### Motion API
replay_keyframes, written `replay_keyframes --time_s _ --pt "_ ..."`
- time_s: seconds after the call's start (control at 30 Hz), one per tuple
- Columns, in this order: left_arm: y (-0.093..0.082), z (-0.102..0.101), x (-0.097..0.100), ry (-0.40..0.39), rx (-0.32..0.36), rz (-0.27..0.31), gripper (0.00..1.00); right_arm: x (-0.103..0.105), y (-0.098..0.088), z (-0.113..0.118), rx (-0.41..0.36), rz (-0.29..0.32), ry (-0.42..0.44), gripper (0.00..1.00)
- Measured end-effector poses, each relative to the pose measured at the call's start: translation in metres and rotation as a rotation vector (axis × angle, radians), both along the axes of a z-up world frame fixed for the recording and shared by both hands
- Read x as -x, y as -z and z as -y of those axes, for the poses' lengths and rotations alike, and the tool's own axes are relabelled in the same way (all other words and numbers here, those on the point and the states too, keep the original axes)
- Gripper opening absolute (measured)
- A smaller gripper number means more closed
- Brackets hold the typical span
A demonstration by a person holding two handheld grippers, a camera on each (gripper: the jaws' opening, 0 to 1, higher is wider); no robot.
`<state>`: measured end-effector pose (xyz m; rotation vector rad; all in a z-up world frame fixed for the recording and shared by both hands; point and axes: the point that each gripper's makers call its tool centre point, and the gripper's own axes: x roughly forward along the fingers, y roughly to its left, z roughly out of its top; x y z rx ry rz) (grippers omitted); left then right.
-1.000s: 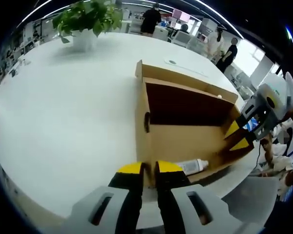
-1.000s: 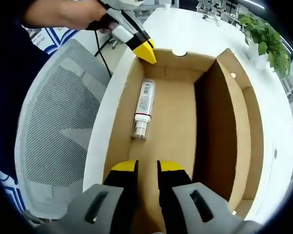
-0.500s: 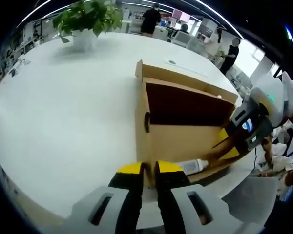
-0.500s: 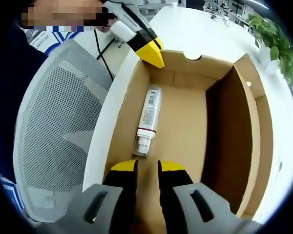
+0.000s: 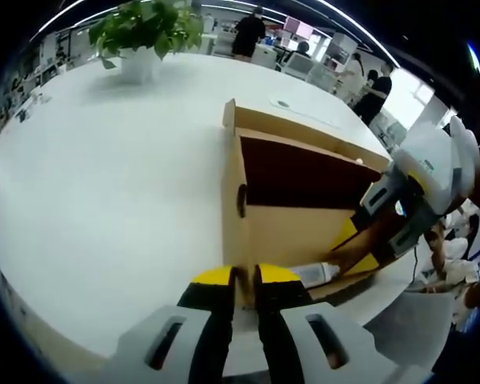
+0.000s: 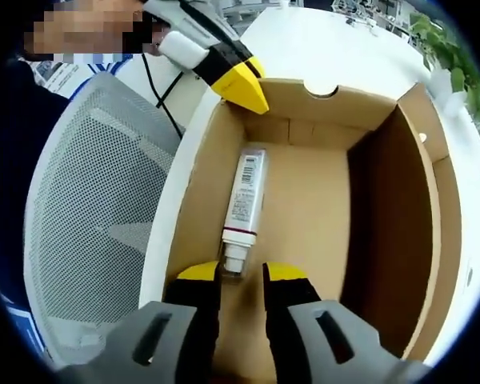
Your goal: Operate the shoe box by opening the lid, removing the specified soft item, and placing it in the target area until the item is outside and the box remains undamaged.
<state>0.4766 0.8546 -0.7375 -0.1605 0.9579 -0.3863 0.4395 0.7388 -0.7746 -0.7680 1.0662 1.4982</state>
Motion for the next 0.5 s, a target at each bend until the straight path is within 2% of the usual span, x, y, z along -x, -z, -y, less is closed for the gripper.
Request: replay_keyframes --time_s 0.17,0.37,0.5 --pt "0.0 0.0 0.0 0.0 0.001 0.002 0.07 0.002 0.002 -0.003 -0.007 -0.018 0.004 0.17" --pt "0.0 0.0 0.0 0.001 0.001 0.002 0.07 0.002 0.014 -0.002 0.028 0.0 -0.014 0.17" --pt "0.0 0.001 0.0 0.002 0.001 0.003 0.07 -0.001 0.017 -0.006 0.012 0.0 0.013 0.19"
